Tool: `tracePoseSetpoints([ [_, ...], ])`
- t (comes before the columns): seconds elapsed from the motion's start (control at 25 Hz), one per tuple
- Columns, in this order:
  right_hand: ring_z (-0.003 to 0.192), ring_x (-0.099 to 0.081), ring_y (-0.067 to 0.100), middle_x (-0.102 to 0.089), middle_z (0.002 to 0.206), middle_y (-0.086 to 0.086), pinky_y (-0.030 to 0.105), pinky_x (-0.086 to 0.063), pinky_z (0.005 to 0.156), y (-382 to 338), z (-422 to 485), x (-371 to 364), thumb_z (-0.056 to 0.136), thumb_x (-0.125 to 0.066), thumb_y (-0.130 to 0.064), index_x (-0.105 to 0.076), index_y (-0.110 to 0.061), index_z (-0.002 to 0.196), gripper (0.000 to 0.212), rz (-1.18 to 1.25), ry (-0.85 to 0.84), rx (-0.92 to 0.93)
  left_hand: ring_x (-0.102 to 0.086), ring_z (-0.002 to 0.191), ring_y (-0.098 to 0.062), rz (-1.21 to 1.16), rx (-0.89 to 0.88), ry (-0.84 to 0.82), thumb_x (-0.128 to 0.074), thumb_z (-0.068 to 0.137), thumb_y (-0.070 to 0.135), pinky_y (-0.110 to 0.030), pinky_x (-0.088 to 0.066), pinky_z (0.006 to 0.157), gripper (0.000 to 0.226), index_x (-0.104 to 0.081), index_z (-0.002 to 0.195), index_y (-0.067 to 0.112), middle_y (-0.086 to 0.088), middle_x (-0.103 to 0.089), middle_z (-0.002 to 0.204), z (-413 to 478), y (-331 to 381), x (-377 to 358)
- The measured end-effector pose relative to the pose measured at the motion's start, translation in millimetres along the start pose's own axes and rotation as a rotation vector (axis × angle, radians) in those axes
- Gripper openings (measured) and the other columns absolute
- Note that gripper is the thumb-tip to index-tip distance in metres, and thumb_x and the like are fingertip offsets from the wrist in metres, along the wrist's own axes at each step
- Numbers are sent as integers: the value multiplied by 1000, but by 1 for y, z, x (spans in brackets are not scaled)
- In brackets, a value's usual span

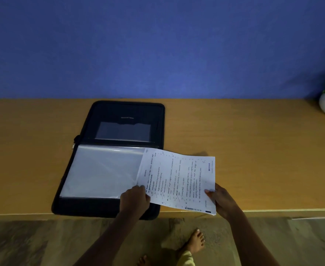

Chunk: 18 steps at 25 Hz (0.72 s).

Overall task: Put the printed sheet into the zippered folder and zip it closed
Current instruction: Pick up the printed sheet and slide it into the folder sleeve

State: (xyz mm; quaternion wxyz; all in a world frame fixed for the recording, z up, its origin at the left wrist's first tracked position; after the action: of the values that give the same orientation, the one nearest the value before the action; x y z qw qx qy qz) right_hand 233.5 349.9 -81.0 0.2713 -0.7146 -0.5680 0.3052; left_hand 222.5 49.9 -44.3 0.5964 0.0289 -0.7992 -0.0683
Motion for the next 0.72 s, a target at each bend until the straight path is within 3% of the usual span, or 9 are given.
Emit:
tracePoseSetpoints([
  [0.24,112,-58,42,-59,126,24,54,-52,86,2,-2,-16,95,-47,5,-48,-5,133,38,7,36,-57,-68,86,-16,25,-25,43,-45,94,37,-26,-51,74,27,-59,101,15,1,-67,98,-2,5,12],
  [0.72,111,-59,38,-60,126,23,54,-51,92,-8,8,-98,93,-49,8,-49,0,131,39,-5,-30,-67,-65,88,-19,20,-47,60,-44,96,29,-27,-49,76,25,-60,101,10,-5,-66,96,-11,4,21],
])
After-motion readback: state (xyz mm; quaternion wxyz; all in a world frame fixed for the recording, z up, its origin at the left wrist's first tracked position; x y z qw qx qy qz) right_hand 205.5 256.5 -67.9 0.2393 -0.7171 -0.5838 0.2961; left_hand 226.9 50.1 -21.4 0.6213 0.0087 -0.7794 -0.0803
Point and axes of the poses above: each hand's wrist, its own z-axis towards the middle knuckle, its own x-axis out of the back of the hand, y = z × x, the point moved 3 cm from there along z, towards the middle knuckle
